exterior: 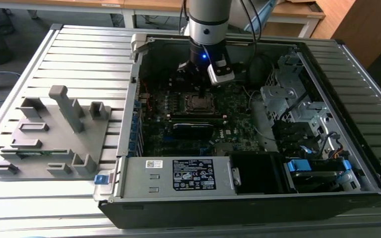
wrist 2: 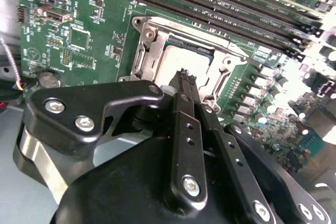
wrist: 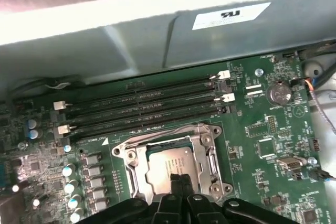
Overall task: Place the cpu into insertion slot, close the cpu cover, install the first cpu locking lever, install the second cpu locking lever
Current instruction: 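Install the first cpu locking lever, then install the second cpu locking lever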
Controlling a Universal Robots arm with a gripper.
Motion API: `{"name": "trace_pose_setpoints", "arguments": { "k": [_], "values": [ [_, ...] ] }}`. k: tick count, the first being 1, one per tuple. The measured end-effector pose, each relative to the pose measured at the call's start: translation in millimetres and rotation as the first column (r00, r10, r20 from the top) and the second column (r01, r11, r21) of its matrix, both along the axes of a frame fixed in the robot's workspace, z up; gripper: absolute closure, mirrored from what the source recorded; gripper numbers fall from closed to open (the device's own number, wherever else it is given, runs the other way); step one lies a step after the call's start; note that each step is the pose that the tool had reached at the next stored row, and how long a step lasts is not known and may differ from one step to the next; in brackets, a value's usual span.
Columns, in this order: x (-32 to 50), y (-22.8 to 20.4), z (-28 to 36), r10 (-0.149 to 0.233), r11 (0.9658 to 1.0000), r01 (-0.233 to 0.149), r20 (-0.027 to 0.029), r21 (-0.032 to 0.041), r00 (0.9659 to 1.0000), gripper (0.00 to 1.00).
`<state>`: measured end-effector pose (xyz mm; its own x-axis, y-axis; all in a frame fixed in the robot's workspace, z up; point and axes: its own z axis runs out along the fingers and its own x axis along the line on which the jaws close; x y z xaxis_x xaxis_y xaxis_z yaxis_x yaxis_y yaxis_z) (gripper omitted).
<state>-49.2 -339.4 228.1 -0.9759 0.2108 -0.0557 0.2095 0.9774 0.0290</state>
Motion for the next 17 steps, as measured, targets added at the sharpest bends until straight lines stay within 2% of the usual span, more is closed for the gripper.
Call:
{"name": "trace_pose_setpoints", "arguments": {
  "k": [5, 8, 16, 17],
  "values": [
    [0.0, 0.0, -0.2, 0.015, 0.9999, -0.015, 0.0001, -0.0002, 0.9999, 0.89],
    [0.0, -0.1, -0.6, 0.029, 0.9996, -0.029, -0.0002, -0.0047, 0.9996, 0.89],
    [0.0, 0.0, 0.3, 0.030, 0.9995, -0.030, 0.0000, -0.0047, 0.9996, 0.89],
    [0.0, 0.0, 2.6, 0.030, 0.9995, -0.030, -0.0001, -0.0048, 0.9996, 0.89]
  ]
}}
